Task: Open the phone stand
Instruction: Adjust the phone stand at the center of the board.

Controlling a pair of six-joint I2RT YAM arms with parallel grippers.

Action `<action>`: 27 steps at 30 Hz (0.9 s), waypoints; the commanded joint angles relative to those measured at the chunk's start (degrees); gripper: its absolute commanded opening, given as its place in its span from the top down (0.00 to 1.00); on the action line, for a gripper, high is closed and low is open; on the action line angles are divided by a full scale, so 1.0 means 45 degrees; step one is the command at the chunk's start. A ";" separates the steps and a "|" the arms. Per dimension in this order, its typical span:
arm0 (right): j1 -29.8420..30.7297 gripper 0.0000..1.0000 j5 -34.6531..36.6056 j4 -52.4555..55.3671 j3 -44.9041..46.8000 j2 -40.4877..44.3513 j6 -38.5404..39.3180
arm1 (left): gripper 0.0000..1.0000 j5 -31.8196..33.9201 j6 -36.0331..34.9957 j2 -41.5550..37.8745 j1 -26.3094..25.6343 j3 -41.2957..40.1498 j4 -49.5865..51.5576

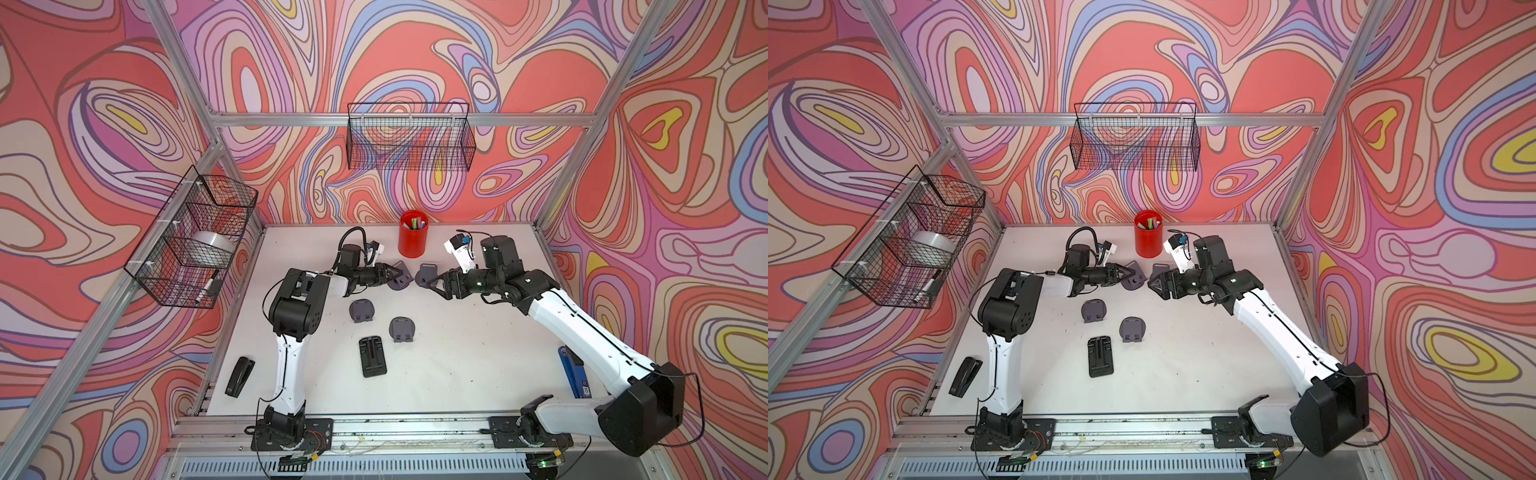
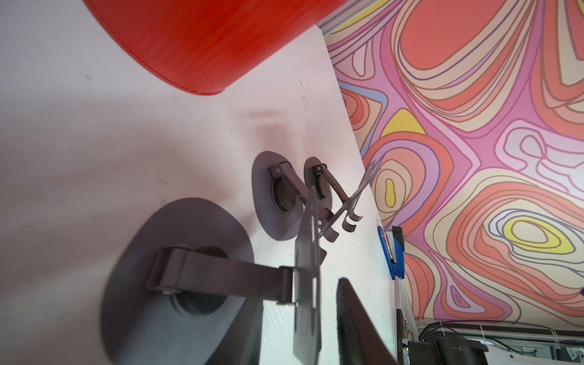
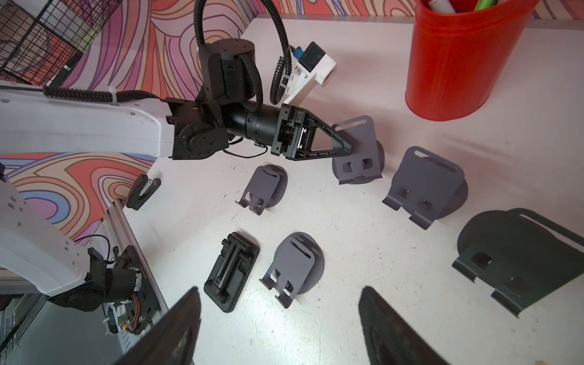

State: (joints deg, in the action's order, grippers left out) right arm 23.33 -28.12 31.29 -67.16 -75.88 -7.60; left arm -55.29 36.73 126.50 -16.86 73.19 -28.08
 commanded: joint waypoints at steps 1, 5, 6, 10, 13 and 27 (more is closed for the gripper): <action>-0.0029 0.20 -0.0099 -0.0022 0.0226 0.0225 0.0041 | 0.67 0.0292 0.0064 0.0070 -0.0022 0.0554 -0.0181; -0.0029 0.20 -0.0019 0.0102 0.0314 0.0318 0.0089 | 0.69 0.0180 -0.0648 0.0233 -0.0003 0.1182 0.0679; -0.0029 0.20 -0.0016 0.0120 0.0333 0.0318 0.0125 | 0.69 0.0077 -0.0771 0.0314 0.0047 0.1360 0.0840; -0.0029 0.20 0.0033 0.0190 0.0353 0.0356 0.0152 | 0.75 -0.0487 -0.0734 0.0723 0.0265 0.1939 0.0819; -0.0045 0.20 0.0113 0.0280 0.0370 0.0431 0.0183 | 0.79 -0.0867 -0.0692 0.0948 0.0361 0.2272 0.0835; -0.0046 0.20 -0.0030 0.0108 0.0470 0.0280 0.0067 | 0.65 -0.1026 -0.1013 0.0604 0.0126 0.1750 0.1476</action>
State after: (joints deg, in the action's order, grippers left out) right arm 23.31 -28.08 31.77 -65.84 -75.07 -7.55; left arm -59.16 33.95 129.64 -15.84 82.19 -22.48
